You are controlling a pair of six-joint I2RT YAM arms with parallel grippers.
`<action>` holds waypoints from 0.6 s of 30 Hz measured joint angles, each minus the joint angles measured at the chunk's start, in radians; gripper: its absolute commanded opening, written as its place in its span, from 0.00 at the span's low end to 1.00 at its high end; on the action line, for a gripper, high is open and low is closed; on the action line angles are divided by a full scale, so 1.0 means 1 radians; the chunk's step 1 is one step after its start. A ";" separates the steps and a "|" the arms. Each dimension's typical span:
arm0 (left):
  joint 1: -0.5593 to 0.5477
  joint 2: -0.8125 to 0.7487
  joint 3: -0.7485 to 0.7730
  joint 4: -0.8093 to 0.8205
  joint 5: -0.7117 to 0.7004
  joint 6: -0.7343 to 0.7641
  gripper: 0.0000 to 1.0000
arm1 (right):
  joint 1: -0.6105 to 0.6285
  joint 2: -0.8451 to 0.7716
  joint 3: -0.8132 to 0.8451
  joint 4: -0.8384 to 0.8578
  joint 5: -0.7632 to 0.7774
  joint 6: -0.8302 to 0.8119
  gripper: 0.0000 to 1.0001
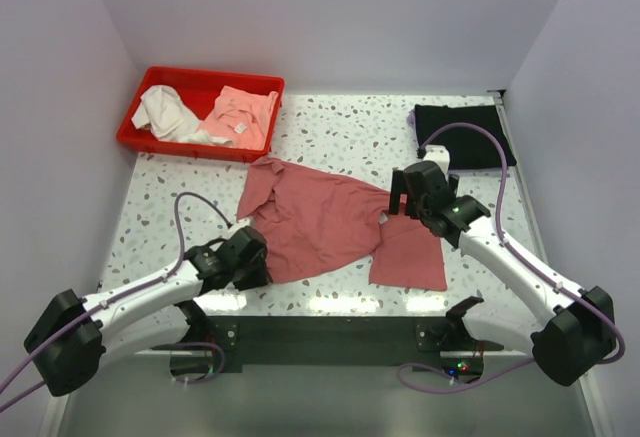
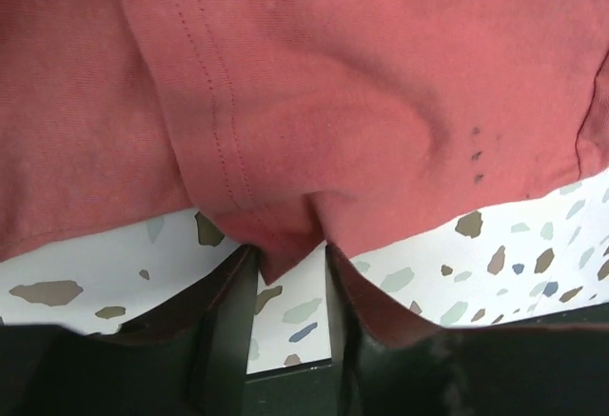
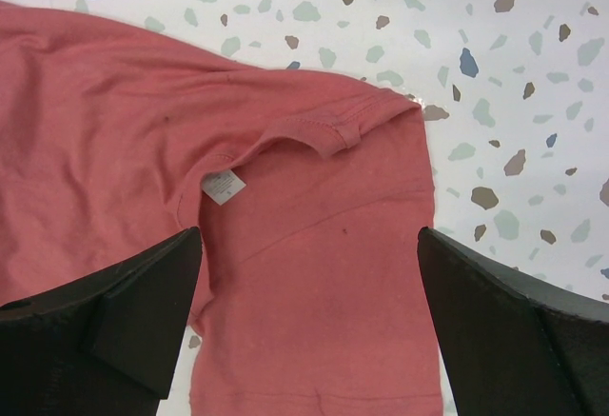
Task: Fold and stack the t-shirts
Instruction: Flatten the tshirt out
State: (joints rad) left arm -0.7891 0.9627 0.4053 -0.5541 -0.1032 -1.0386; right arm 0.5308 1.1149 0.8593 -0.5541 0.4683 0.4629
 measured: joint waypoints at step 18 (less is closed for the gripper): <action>-0.005 -0.011 0.026 0.010 -0.084 0.013 0.00 | 0.000 -0.033 -0.039 -0.016 0.011 -0.001 0.99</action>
State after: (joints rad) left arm -0.7937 0.9520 0.4313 -0.5442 -0.1871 -1.0252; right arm 0.5308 1.0821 0.8204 -0.5701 0.4793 0.4622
